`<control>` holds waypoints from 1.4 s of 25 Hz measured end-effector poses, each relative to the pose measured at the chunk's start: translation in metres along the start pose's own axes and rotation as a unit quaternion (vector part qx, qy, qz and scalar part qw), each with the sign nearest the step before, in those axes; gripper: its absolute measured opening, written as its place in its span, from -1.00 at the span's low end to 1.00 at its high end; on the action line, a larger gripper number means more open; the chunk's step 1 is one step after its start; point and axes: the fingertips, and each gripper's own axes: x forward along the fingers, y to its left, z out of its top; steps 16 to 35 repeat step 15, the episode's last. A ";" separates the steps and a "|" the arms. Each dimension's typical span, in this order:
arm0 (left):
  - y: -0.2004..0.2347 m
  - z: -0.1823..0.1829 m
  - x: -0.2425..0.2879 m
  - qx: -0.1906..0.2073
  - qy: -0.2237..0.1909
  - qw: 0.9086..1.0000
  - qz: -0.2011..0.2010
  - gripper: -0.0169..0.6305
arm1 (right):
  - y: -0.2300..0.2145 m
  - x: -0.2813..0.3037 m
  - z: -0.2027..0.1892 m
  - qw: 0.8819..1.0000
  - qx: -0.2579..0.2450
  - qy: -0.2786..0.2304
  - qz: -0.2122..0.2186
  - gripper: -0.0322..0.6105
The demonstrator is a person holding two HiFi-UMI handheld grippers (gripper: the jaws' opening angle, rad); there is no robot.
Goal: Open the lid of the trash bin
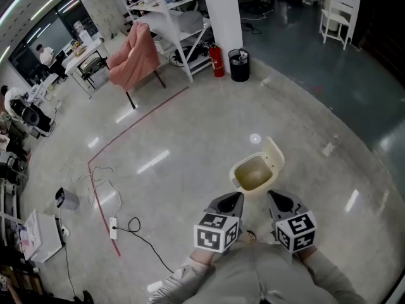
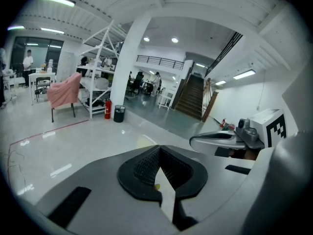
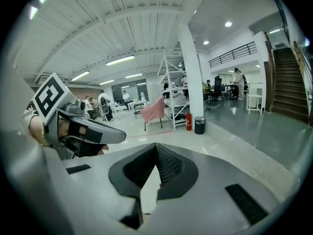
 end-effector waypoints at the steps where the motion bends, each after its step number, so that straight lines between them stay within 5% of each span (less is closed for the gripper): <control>1: 0.000 -0.001 0.001 0.003 0.000 1.000 0.000 -0.94 | 0.000 0.000 0.000 1.000 0.000 0.000 -0.002 -0.90; 35: -0.002 0.003 0.014 0.014 0.007 1.000 0.000 -0.94 | -0.012 0.000 -0.002 1.000 0.002 0.008 -0.008 -0.90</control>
